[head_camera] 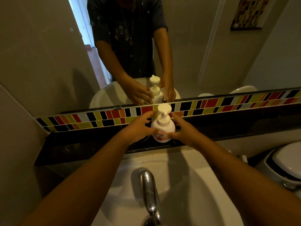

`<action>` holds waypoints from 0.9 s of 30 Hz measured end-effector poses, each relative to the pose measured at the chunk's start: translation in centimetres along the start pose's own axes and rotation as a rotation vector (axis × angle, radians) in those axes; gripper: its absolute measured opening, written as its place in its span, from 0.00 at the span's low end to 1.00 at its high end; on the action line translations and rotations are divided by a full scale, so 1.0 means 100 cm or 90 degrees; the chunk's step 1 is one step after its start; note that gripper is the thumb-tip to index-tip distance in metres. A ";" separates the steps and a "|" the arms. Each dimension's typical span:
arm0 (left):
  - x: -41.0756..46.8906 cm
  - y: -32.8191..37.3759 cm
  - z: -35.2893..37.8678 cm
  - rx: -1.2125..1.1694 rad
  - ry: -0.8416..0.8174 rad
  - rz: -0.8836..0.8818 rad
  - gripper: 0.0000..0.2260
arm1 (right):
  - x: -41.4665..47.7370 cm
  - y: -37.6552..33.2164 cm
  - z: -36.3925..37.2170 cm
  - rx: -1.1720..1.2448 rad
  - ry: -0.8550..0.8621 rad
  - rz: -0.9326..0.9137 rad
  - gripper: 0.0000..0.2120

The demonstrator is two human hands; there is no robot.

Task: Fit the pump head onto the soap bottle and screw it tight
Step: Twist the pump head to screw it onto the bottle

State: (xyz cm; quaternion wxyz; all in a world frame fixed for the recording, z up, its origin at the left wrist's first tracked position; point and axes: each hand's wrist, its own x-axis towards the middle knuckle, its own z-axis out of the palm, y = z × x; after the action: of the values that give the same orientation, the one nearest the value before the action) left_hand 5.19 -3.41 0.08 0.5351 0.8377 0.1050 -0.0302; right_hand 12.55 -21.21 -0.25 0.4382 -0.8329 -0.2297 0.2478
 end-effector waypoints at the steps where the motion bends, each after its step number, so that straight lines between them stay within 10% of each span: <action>1: 0.001 -0.001 -0.002 0.019 -0.015 -0.002 0.36 | -0.002 -0.005 -0.008 0.006 -0.004 0.007 0.42; 9: 0.008 -0.004 0.000 0.097 -0.010 -0.009 0.31 | -0.006 -0.024 -0.009 -0.051 -0.046 -0.066 0.27; 22: 0.003 -0.023 0.003 0.011 0.049 -0.025 0.28 | -0.019 -0.001 0.031 -0.120 0.205 -0.180 0.28; 27: 0.000 -0.020 -0.011 0.050 -0.018 -0.054 0.31 | 0.005 -0.019 0.023 -0.068 0.079 -0.158 0.32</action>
State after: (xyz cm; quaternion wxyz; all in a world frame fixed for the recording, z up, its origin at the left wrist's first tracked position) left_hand 4.67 -1.63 -1.19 0.5013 0.8525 0.1313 -0.0687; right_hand 11.20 -18.48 0.13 0.4340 -0.8339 -0.3164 0.1271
